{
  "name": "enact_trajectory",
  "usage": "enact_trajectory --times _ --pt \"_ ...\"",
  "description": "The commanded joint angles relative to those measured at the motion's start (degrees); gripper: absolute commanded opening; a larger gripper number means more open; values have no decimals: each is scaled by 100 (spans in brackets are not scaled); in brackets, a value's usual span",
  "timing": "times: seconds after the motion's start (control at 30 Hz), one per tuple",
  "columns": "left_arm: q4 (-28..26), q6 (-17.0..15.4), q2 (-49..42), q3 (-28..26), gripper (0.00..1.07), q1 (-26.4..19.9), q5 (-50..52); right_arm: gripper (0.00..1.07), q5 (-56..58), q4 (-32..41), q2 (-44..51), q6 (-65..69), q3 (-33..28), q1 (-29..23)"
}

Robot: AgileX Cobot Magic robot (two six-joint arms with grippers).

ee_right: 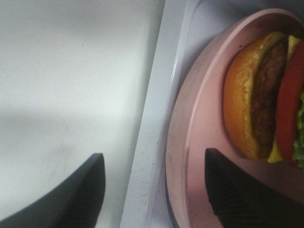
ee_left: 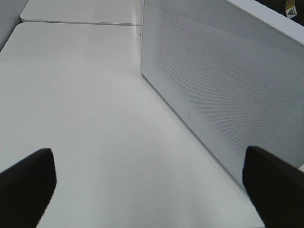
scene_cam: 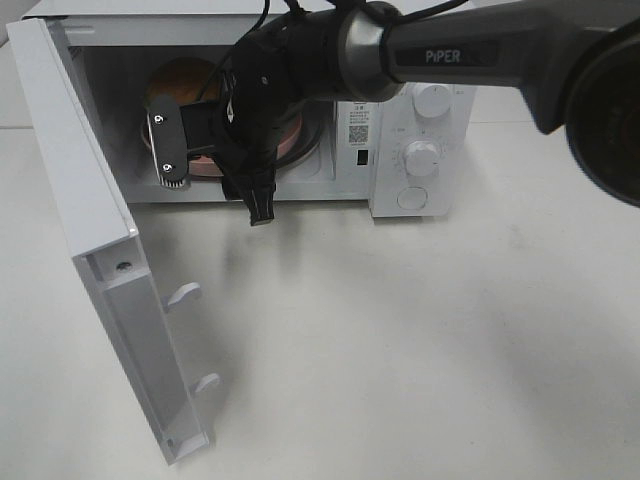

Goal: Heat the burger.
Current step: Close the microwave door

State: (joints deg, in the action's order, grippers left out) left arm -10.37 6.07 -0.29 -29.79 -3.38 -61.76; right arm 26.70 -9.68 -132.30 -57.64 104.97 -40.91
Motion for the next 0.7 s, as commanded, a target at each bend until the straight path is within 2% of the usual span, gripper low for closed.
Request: enact_trajectory --times 0.03,0.13,0.17,0.33,0.37,0.4,0.43,0.5,0.7 --pt "-29 -11 -97 6 100 -11 17 70 -309 34 407 52 -504 0" --pt "-29 -11 -97 6 100 -11 17 78 -613 34 831 52 -1169 11" --pt "-29 -11 -97 6 100 -11 17 78 -613 34 831 52 -1169 11" --pt "-29 -11 -97 6 100 -11 17 77 -945 34 1421 52 -2063 11" --pt "-29 -11 -97 6 100 -11 17 77 -945 34 1421 52 -2063 11" --pt "-29 -11 -97 6 100 -11 17 77 -1003 34 1633 52 -2320 11" --pt "-29 -11 -97 6 100 -11 17 77 -1003 34 1633 52 -2320 11" --pt "-29 -11 -97 6 100 -11 17 77 -1071 11 1931 57 -2727 11" --pt "-29 -11 -97 6 100 -11 17 76 -1129 6 2510 178 -3438 80"
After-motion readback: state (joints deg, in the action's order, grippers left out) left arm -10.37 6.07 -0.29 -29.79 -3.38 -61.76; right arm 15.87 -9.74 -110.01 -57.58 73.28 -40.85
